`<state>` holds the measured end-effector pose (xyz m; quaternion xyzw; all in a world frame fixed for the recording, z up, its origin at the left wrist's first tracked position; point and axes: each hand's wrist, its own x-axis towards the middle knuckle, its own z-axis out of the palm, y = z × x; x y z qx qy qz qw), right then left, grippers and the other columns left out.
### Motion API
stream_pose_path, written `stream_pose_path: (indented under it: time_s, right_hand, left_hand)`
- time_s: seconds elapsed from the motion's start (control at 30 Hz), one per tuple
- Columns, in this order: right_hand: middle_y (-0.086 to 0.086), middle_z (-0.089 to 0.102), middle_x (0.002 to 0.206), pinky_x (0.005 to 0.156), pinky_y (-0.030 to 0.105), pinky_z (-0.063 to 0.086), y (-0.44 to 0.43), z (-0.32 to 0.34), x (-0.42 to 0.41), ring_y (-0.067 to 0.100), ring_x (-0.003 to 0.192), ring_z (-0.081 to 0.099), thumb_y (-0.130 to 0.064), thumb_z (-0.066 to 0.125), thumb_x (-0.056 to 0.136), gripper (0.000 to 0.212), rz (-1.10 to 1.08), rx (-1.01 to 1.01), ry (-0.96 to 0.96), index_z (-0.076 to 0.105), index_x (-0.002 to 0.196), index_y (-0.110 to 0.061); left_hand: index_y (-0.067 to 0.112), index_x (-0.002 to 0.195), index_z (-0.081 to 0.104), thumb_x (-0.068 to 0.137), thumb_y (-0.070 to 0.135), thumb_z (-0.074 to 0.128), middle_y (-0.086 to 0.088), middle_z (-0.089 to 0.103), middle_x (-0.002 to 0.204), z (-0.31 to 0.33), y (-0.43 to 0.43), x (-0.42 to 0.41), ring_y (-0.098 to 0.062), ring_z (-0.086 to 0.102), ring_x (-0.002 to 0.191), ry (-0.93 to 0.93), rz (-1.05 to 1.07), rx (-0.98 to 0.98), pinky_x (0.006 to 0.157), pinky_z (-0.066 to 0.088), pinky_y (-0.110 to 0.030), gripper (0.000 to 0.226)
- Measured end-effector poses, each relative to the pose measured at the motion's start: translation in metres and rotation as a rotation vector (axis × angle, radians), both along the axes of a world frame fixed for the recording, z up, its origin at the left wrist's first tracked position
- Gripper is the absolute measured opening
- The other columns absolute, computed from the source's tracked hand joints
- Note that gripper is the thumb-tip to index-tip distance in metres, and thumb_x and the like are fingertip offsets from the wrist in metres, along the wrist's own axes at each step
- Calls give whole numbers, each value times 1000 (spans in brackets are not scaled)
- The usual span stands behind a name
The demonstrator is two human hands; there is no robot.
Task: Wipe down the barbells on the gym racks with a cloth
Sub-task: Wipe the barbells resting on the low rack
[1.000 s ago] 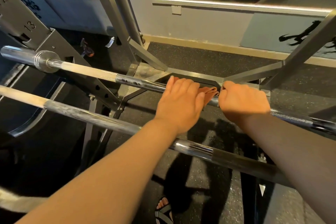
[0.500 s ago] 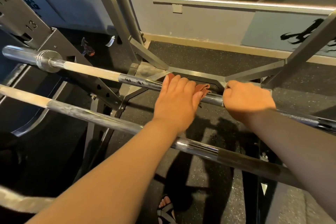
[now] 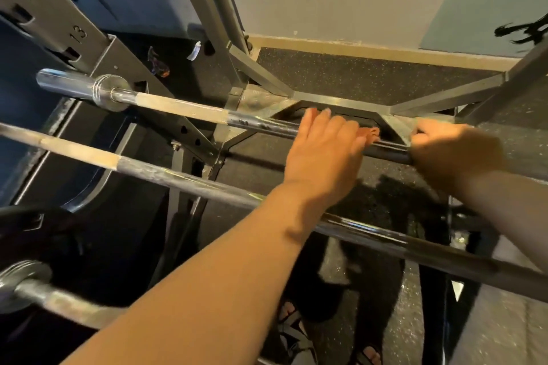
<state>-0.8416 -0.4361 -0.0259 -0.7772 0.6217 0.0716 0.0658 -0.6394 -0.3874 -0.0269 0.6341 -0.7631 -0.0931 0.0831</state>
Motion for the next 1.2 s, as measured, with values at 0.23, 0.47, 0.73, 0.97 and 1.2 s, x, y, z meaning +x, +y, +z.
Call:
stream_pose_path:
  time_s: [0.23,0.47,0.73,0.97,1.2]
  right_hand:
    - [5,47,64,67,38,47,3,0,2,25,61,52,-40,27,103,44,-75,-53,-117,53,77,-15]
    - [4,53,68,72,42,53,4,7,5,28,66,57,-36,31,101,33,-93,1,-139,54,82,-21]
    - [14,57,88,75,44,51,2,9,13,37,84,58,-23,37,105,21,-79,-59,-202,54,112,-14]
    - [16,64,119,89,46,44,-8,16,100,35,107,59,-32,29,108,31,-60,99,-297,47,128,-16]
    - [14,64,118,91,46,38,-16,1,102,34,107,57,-32,28,103,34,-2,23,-184,50,127,-21]
  left_hand:
    - [18,129,59,110,35,19,-2,56,137,-3,1,88,-23,32,147,72,351,-24,126,3,-52,47]
    - [21,110,65,107,31,28,-2,64,114,-2,-13,8,-26,50,125,-55,209,3,124,7,-58,39]
    - [23,121,59,106,46,16,2,59,115,-4,-15,34,-23,51,120,-20,19,52,125,13,-49,51]
    - [23,117,63,109,40,19,-1,65,114,-2,-18,33,-22,54,121,-67,38,38,125,13,-47,48]
    - [18,105,64,107,35,20,-6,62,108,-5,-20,95,-29,52,117,-91,415,4,124,11,-56,46]
